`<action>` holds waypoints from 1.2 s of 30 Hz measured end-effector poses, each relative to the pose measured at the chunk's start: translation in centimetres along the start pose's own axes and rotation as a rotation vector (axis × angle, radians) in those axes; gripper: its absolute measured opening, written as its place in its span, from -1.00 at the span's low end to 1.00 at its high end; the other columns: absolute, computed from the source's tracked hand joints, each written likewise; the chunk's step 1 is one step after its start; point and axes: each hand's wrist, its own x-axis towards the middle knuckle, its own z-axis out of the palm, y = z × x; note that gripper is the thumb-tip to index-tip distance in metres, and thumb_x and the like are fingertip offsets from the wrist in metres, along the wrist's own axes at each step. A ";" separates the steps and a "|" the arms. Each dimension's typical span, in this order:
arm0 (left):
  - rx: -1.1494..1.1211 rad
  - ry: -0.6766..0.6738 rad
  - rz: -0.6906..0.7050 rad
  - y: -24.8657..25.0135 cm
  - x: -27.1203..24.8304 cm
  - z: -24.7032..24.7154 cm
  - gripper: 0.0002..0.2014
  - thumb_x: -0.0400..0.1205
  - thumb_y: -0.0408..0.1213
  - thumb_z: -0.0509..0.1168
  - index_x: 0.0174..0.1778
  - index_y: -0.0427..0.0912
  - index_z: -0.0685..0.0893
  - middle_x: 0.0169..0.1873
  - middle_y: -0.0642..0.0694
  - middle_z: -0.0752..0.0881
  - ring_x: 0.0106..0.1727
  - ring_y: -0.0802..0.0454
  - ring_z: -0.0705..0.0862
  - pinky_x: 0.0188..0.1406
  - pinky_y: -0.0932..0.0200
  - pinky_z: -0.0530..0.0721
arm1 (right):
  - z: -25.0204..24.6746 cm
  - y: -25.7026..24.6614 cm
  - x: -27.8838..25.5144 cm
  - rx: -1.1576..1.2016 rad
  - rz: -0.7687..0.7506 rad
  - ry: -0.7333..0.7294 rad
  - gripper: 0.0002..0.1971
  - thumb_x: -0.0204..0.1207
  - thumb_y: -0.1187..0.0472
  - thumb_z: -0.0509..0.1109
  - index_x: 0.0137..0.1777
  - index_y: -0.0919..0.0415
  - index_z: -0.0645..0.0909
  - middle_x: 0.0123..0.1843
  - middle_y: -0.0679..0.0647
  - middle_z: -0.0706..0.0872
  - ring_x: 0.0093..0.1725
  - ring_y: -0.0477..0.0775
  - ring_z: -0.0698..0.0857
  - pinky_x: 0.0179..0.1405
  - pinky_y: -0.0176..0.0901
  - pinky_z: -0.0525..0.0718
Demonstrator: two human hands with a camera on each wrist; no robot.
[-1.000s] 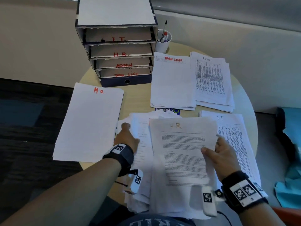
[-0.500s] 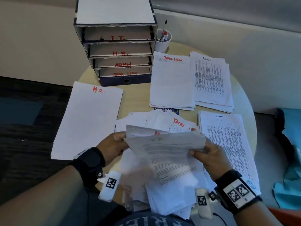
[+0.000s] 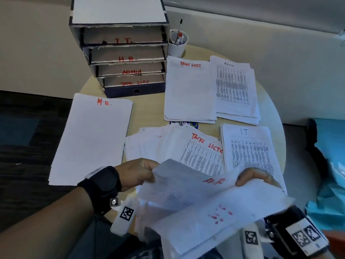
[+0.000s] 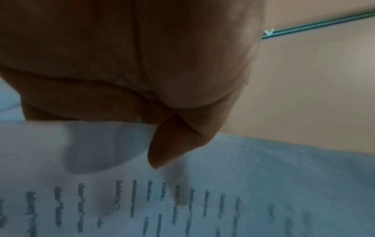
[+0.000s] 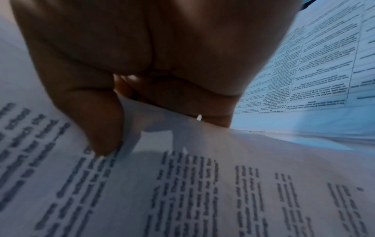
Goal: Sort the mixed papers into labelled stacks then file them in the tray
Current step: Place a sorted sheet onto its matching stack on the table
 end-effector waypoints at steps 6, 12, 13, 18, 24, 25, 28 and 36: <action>0.047 -0.020 -0.039 0.2 0.3 1.3 -0.79 0.46 -0.48 0.31 -0.13 -0.21 0.83 -0.16 -0.15 0.79 -0.18 -0.08 0.69 -0.08 0.14 0.59 | 1.0 1.2 1.2 0.026 0.091 0.341 -0.82 0.27 0.26 0.69 -0.37 0.26 0.73 -0.40 0.09 0.79 -0.37 0.13 0.76 -0.43 -0.15 0.73; -0.424 0.102 -0.055 -0.3 0.9 1.9 -0.56 0.67 0.01 0.21 0.29 -0.22 0.72 0.09 -0.30 0.75 0.06 -0.29 0.68 0.15 -0.07 0.61 | 3.8 0.8 4.6 0.403 0.069 0.539 -0.76 0.55 0.59 0.31 0.14 0.41 0.68 0.02 0.28 0.85 -0.04 0.24 0.85 -0.23 -0.03 0.81; -0.420 0.131 -0.027 0.2 0.7 2.7 -0.59 0.69 -0.01 0.23 0.31 -0.19 0.72 0.17 -0.26 0.77 0.14 -0.26 0.72 0.24 -0.09 0.63 | 4.3 0.7 5.1 0.438 0.068 0.552 -0.76 0.56 0.60 0.30 0.11 0.38 0.68 -0.01 0.25 0.86 -0.08 0.18 0.86 -0.28 -0.10 0.80; 0.260 0.507 0.117 1.1 0.6 3.8 -0.75 0.52 -0.26 0.41 0.12 -0.09 0.69 -0.03 0.01 0.83 0.04 -0.04 0.78 0.07 0.08 0.74 | 5.7 0.0 6.6 0.455 0.071 0.605 -0.72 0.56 0.61 0.30 0.12 0.27 0.64 -0.02 0.20 0.87 -0.01 0.18 0.86 -0.20 -0.12 0.79; 0.786 0.697 0.110 4.4 -1.7 2.5 -0.85 0.64 -0.23 0.29 -0.22 -0.07 0.50 -0.28 -0.06 0.65 -0.19 -0.14 0.62 -0.33 0.15 0.48 | 5.6 -2.7 6.1 -0.389 -0.118 0.789 -0.16 0.46 0.33 0.54 0.68 0.01 0.21 0.62 0.18 0.40 0.56 0.16 0.44 0.48 -0.01 0.42; 0.900 0.695 0.135 5.5 -2.1 2.7 -0.82 0.67 -0.22 0.25 -0.24 -0.04 0.44 -0.31 -0.05 0.59 -0.21 -0.15 0.58 -0.34 0.12 0.42 | 6.3 -3.9 5.3 -0.665 -0.364 0.735 -0.16 0.42 0.28 0.57 0.66 0.03 0.26 0.63 0.17 0.36 0.60 0.16 0.36 0.56 0.04 0.35; 1.266 0.642 0.265 9.0 -3.2 3.9 -0.80 0.69 -0.16 0.19 -0.23 -0.01 0.35 -0.27 -0.06 0.55 -0.13 -0.23 0.58 -0.29 0.07 0.36 | 10.0 -7.7 4.0 -1.391 -0.806 0.282 -0.35 0.39 0.15 0.53 0.51 0.00 0.46 0.50 0.09 0.55 0.56 0.19 0.44 0.58 0.41 0.29; 0.988 0.979 0.467 13.1 -5.3 1.2 -0.74 0.55 -0.20 0.40 0.14 0.02 0.59 0.02 -0.05 0.66 0.03 -0.09 0.63 -0.04 0.04 0.57 | 8.0 -11.5 6.7 -1.381 -0.258 0.093 -0.91 0.57 0.27 0.34 -0.03 0.06 0.62 -0.08 0.03 0.76 -0.07 0.16 0.72 -0.16 -0.14 0.57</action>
